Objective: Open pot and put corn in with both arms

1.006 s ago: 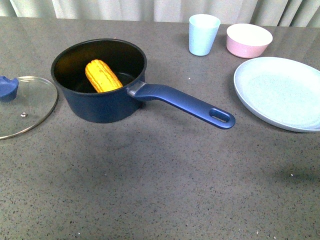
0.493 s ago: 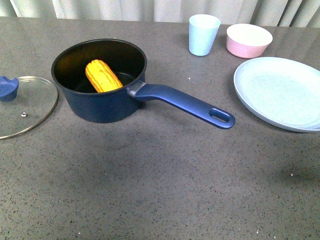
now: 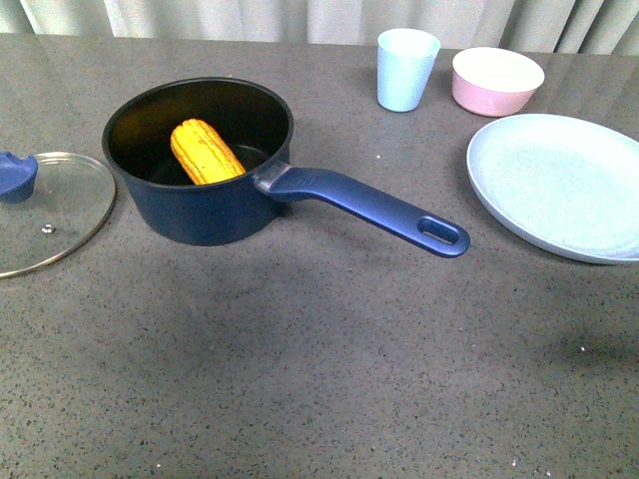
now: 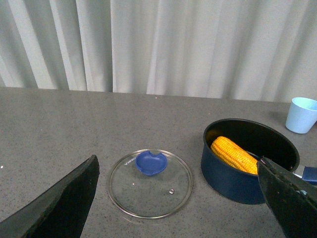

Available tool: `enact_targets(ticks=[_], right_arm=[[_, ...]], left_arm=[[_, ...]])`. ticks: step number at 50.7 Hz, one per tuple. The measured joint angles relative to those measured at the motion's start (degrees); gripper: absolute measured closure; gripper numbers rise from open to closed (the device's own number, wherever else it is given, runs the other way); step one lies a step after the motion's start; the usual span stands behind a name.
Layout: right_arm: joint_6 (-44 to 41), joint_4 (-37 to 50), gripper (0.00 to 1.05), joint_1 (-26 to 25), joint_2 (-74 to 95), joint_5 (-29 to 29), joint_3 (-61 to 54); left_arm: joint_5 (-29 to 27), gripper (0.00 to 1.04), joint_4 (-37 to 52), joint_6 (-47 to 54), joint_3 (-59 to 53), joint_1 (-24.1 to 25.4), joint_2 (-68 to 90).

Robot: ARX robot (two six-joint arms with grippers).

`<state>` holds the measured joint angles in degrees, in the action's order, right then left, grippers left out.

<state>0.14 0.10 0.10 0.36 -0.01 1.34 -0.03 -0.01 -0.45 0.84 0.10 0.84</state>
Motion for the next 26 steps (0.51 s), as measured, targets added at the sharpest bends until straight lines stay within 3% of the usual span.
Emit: enact_targets(ticks=[26], right_arm=[[0.0, 0.0, 0.09, 0.0, 0.0, 0.0, 0.0]], left_arm=[[0.0, 0.09, 0.0, 0.0, 0.0, 0.0, 0.0]])
